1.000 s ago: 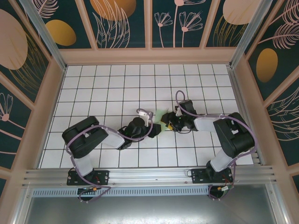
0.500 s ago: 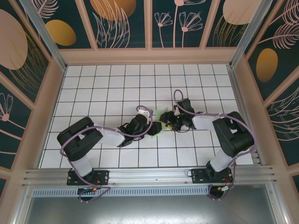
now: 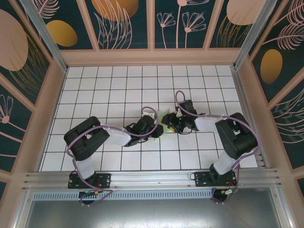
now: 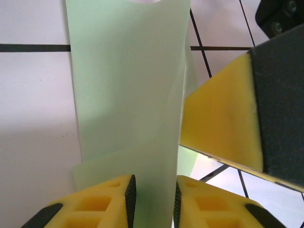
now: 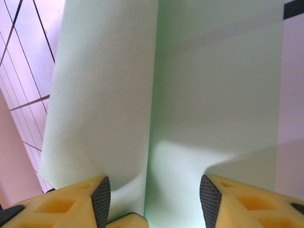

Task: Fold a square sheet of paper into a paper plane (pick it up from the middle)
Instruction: Fourth fold the wing at the center of the table.

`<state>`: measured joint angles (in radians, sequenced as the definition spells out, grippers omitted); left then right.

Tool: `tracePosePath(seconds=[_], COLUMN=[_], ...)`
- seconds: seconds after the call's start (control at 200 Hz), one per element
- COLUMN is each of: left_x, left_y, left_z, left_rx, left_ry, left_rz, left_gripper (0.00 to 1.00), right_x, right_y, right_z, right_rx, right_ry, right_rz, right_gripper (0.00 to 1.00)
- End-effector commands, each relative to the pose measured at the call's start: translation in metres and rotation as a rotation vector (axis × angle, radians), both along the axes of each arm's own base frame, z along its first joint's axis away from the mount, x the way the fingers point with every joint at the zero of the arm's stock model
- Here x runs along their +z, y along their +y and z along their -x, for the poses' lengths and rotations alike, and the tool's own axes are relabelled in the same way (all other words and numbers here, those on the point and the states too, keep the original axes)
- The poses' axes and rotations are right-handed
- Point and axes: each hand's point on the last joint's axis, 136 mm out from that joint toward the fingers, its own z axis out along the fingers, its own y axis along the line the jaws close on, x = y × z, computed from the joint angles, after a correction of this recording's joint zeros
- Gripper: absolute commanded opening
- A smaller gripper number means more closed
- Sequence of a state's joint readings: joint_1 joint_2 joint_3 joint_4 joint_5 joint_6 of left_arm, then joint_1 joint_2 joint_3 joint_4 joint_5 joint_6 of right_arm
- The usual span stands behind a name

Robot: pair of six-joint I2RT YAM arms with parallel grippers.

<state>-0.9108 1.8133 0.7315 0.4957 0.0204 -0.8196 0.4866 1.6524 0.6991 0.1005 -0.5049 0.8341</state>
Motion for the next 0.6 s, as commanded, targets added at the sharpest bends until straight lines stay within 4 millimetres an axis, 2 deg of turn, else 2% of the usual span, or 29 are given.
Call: tracePosePath(seconds=[0.0,0.18,0.38,0.49,0.595], left_x=[0.002,0.004,0.011,0.015,0.02], left_y=[0.0,0.0,-0.003,-0.003,-0.003], left_z=[-0.006,-0.003,0.004,0.007,0.009], left_rx=[0.011,-0.013,-0.065,-0.082,-0.096], left_ry=[-0.019,-0.036,-0.061,-0.078,-0.095], left_rz=[-0.011,-0.009,0.029,0.049,0.065], left_gripper=[0.23,0.11,0.05,0.05,0.03], right_x=[-0.014,0.008,0.031,0.033,0.028], right_y=[-0.009,-0.006,-0.002,-0.004,-0.008], right_z=[0.004,-0.004,-0.007,-0.008,-0.008], right_rx=[0.014,0.067,0.133,0.14,0.135], right_ry=[-0.006,-0.114,-0.222,-0.239,-0.225], right_rz=[0.087,0.062,0.027,0.033,0.04], right_gripper=[0.55,0.52,0.5,0.5,0.5])
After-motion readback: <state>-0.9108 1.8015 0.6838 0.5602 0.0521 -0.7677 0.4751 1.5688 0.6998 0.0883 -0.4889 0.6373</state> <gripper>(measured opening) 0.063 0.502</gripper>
